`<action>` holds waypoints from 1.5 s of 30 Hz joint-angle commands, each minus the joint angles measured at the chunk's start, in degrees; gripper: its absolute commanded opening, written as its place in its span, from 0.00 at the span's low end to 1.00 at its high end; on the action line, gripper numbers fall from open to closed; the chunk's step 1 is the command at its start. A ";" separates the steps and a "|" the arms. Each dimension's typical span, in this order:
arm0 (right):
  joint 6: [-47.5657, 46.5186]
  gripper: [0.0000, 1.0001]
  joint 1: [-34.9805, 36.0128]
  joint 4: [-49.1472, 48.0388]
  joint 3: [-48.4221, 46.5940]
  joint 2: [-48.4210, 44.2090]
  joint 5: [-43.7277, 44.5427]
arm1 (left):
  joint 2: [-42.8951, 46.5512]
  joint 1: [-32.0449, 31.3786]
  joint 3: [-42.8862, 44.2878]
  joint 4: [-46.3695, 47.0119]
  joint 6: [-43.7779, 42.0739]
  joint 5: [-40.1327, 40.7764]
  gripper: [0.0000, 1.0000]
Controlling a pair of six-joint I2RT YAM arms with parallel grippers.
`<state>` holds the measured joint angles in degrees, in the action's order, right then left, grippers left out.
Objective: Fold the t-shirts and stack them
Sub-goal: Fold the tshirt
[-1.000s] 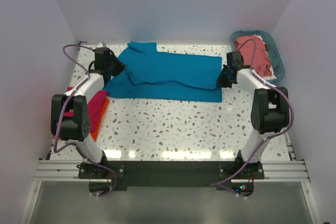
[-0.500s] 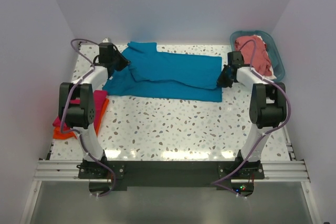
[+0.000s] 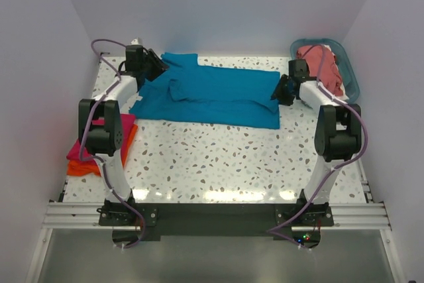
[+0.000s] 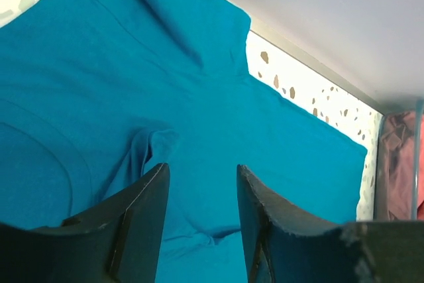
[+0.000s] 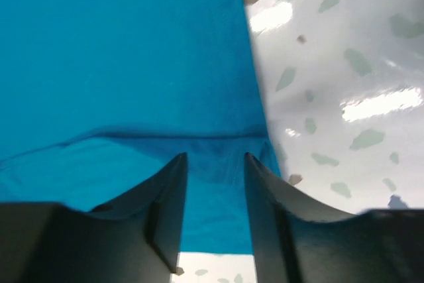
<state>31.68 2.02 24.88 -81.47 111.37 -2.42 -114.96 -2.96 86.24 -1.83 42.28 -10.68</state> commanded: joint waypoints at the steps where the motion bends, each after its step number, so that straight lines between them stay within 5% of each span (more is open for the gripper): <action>1: -2.41 0.40 4.47 -0.89 2.97 -6.86 2.23 | 5.08 0.76 -0.98 -3.17 -0.89 4.32 0.49; 7: -3.20 0.21 11.25 -1.24 5.09 -6.70 3.65 | 15.01 0.85 -12.83 -10.39 2.89 17.68 0.22; 24: -6.10 0.22 6.51 5.87 -12.03 10.09 6.10 | 10.37 4.45 -21.28 -13.82 4.21 20.26 0.07; 31: -6.90 0.30 5.62 10.70 -20.57 12.03 8.39 | 10.45 5.42 -22.86 -14.08 4.30 19.29 0.07; 35: -6.20 0.39 5.62 7.12 -13.03 6.15 8.04 | 11.42 6.04 -23.57 -13.03 3.60 17.97 0.15; 39: -4.00 0.46 6.06 1.76 1.53 -3.25 5.41 | 11.95 6.65 -23.75 -11.10 2.37 16.48 0.34; 45: -3.74 0.52 9.58 -1.32 13.42 -12.83 5.66 | 10.72 7.18 -22.87 -9.60 0.43 11.12 0.38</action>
<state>27.14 9.96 27.83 -71.68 103.74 3.46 -104.86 3.77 62.87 -14.11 44.47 3.11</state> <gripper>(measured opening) 0.502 0.374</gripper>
